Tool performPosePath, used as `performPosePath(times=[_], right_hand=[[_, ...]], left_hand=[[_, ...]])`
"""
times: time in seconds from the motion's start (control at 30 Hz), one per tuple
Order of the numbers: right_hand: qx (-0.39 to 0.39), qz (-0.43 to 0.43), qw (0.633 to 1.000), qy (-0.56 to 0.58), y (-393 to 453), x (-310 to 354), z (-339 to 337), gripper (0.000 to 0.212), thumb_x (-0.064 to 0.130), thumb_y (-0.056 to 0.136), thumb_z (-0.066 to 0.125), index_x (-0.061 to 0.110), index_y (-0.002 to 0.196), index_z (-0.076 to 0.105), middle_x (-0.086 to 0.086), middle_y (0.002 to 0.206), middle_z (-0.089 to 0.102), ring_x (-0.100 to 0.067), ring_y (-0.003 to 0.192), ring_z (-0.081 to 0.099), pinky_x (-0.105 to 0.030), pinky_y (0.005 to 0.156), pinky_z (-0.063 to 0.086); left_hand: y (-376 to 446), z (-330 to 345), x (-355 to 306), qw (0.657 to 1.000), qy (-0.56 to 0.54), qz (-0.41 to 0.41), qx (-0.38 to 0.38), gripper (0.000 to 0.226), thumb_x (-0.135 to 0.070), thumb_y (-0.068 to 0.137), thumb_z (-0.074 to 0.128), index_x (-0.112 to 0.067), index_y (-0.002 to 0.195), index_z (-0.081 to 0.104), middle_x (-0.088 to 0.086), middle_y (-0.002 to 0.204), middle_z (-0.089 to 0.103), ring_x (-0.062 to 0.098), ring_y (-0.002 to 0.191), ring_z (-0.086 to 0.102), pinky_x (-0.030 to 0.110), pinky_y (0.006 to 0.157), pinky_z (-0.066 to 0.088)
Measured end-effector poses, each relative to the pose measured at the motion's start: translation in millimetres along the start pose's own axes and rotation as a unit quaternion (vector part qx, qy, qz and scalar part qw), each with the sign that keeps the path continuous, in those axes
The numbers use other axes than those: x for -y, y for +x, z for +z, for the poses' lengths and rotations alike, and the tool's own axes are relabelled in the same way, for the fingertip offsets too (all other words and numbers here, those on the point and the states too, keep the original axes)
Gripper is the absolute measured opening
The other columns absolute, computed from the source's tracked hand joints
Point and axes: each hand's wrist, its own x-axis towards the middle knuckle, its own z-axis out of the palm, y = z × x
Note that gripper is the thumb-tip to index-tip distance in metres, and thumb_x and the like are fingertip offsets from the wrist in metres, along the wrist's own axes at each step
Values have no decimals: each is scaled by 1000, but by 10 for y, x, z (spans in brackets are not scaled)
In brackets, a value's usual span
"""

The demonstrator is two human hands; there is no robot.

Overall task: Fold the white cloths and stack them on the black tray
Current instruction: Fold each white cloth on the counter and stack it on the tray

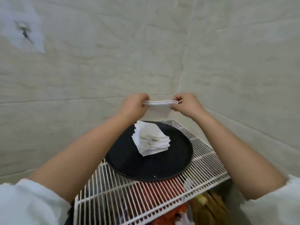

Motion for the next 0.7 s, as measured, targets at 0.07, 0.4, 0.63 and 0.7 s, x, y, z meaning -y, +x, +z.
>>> performPosePath(times=[0.07,0.4,0.63,0.7], right_hand=[[1,-58,998,-13,249,-190,154,15,0,80,55,-2,86,69,-17,89,67,-24,81,56,-26,58,32],[204,-170,962,-68,455,-1153,890,17,2,83,50,-2,89,65,-17,97,60,-28,94,54,-29,74,35],[231,-176,954,-81,382,-1240,863,17,5,84,49,-1,84,64,-9,85,54,-22,83,49,-23,66,27],[277,-169,940,-108,346,-1249,896,20,5,83,48,2,67,59,-3,72,48,-21,77,48,-30,65,32]], left_hand=[[142,173,73,1000,29,-12,-2,31,-8,91,50,-6,122,57,15,120,62,31,110,56,31,88,41],[-90,938,264,985,128,-62,100,35,-21,94,51,-15,128,54,5,122,62,20,107,57,21,81,38],[-109,1028,176,983,141,-53,105,38,-24,95,48,-16,131,50,2,127,58,21,113,55,28,93,40],[-137,1070,183,975,165,-51,139,41,-25,95,46,-17,135,45,1,135,52,20,123,49,30,99,40]])
